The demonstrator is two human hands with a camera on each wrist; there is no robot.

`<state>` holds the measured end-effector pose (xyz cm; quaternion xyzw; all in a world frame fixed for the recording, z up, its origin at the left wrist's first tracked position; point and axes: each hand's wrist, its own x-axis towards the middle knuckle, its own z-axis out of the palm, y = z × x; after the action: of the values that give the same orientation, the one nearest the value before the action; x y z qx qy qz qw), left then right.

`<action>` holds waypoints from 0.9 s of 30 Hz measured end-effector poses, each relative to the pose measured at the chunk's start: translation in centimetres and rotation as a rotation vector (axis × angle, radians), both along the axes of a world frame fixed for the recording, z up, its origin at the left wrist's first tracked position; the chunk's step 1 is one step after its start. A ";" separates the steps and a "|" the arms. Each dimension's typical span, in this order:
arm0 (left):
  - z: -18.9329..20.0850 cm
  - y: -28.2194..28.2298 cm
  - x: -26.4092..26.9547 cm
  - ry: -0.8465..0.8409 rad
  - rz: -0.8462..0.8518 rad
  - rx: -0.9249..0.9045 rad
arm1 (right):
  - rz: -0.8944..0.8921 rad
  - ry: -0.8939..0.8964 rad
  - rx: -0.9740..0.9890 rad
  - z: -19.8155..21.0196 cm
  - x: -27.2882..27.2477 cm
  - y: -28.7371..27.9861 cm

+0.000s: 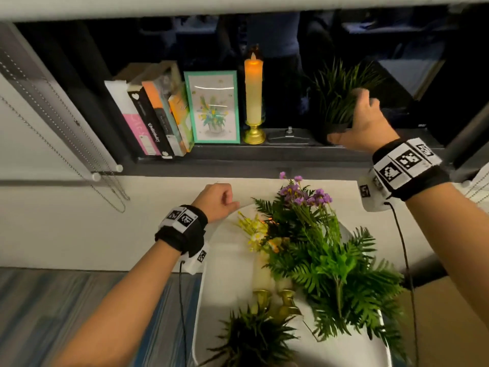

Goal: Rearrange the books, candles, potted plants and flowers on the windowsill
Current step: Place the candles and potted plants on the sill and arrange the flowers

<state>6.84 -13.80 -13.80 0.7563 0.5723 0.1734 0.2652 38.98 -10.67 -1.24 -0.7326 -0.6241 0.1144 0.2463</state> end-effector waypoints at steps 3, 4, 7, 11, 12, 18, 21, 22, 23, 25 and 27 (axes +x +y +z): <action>-0.1 -2.5 -1.2 0.015 -0.019 -0.040 | 0.229 -0.042 0.001 0.8 -4.0 -4.0; -0.3 -3.4 -1.5 0.017 -0.035 -0.061 | 0.318 -0.056 0.004 0.7 -5.3 -5.2; -1.2 -6.2 -1.9 0.025 -0.111 -0.175 | 0.577 -0.079 -0.009 -0.4 -8.6 -7.9; -2.6 -10.0 -1.4 0.139 -0.283 -0.410 | 0.785 -0.105 -0.095 -2.4 -12.0 -10.2; -2.9 -10.8 -0.9 0.180 -0.326 -0.453 | 0.808 -0.108 -0.104 -2.9 -12.5 -10.6; -4.2 -13.9 1.9 0.292 -0.520 -0.575 | 0.837 -0.075 -0.146 -4.5 -13.6 -11.4; -4.4 -14.1 2.3 0.319 -0.582 -0.554 | 0.823 -0.055 -0.142 -4.8 -13.4 -11.4; -4.5 -14.0 2.3 0.324 -0.598 -0.537 | 0.819 -0.048 -0.143 -4.8 -13.3 -11.3; -4.7 -13.9 2.3 0.328 -0.613 -0.522 | 0.818 -0.040 -0.146 -4.9 -13.2 -11.3; -5.0 -13.5 2.1 0.338 -0.624 -0.512 | 0.821 -0.031 -0.148 -5.0 -13.1 -11.2; -5.1 -12.9 1.9 0.328 -0.622 -0.520 | 0.823 -0.032 -0.149 -5.1 -12.9 -11.1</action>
<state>8.73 -26.69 -18.87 0.8184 0.3765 -0.1869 0.3920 26.08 -21.75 -6.38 -0.4397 -0.8584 0.2369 0.1167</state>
